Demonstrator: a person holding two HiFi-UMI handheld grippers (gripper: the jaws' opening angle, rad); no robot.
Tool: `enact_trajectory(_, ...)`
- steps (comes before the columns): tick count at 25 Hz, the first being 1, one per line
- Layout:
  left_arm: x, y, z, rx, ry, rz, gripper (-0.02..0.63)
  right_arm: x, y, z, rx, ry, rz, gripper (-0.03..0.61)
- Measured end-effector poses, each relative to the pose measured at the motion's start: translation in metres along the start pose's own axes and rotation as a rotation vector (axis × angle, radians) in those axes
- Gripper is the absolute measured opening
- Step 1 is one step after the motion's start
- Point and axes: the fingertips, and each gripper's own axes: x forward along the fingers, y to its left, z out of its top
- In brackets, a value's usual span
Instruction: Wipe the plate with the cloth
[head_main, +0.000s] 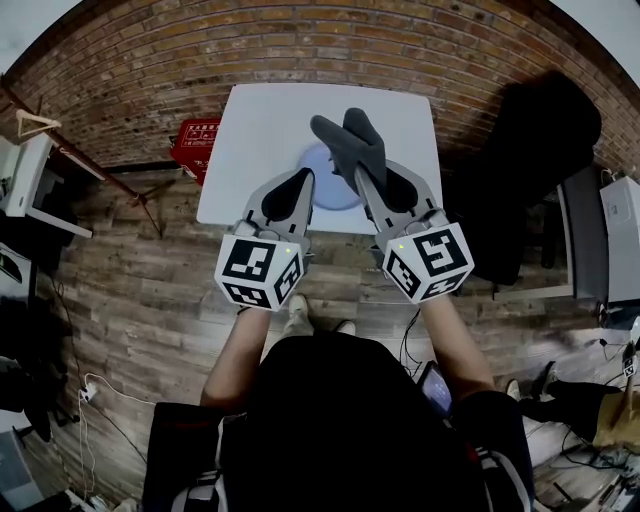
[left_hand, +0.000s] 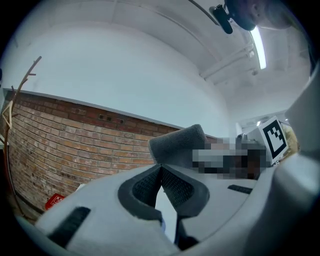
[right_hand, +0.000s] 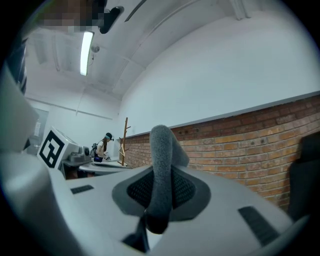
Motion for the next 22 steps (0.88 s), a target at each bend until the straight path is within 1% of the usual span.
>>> enact_trajectory(10,-0.015,-0.039,0.001,0.001,-0.016,0.021,0.018,-0.041,0.002,0.003,-0.006,-0.012,0.026,0.058)
enact_trajectory(19,-0.028,-0.054,0.005,0.012,-0.035,0.027,0.018,-0.06,0.012,0.006,-0.011,-0.032,0.039,0.058)
enact_trajectory(22,-0.03,-0.057,0.007,-0.003,-0.045,0.021,0.018,-0.064,0.013,0.007,-0.012,-0.041,0.039,0.058)
